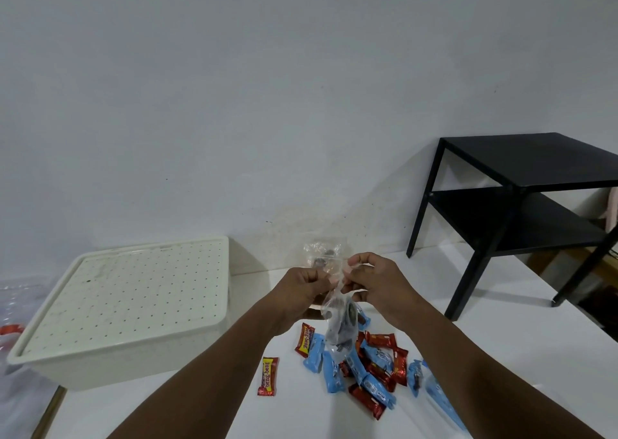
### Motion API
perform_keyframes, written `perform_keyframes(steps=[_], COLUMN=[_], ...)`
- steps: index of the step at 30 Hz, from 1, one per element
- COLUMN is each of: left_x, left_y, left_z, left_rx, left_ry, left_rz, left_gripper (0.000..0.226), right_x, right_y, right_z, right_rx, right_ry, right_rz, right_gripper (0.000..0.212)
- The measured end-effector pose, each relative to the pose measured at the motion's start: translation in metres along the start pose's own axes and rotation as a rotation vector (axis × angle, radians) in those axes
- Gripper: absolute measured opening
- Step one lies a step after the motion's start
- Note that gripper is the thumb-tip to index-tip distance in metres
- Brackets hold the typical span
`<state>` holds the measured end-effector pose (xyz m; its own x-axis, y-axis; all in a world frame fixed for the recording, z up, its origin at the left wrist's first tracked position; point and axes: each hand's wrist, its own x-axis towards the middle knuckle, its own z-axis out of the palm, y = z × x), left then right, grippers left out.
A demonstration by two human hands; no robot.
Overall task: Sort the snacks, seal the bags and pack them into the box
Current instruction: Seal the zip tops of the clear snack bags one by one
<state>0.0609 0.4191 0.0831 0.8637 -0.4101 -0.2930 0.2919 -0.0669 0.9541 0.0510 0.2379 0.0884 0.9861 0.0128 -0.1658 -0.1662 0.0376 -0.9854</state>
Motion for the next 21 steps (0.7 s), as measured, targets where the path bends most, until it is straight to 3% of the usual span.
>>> perform_keyframes(steps=[5, 8, 21], left_x=[0.006, 0.010, 0.013], left_y=[-0.007, -0.010, -0.014], left_z=[0.001, 0.001, 0.004], left_rx=[0.102, 0.221, 0.341], left_ry=[0.071, 0.095, 0.171], left_rz=[0.070, 0.154, 0.240], left_gripper=[0.035, 0.029, 0.025], right_x=[0.000, 0.001, 0.006], right_y=[0.004, 0.005, 0.009], right_z=[-0.003, -0.006, -0.014], right_rx=[0.018, -0.002, 0.030], right_ry=[-0.012, -0.004, 0.080], right_rz=[0.005, 0.005, 0.001], right_gripper=[0.018, 0.019, 0.013])
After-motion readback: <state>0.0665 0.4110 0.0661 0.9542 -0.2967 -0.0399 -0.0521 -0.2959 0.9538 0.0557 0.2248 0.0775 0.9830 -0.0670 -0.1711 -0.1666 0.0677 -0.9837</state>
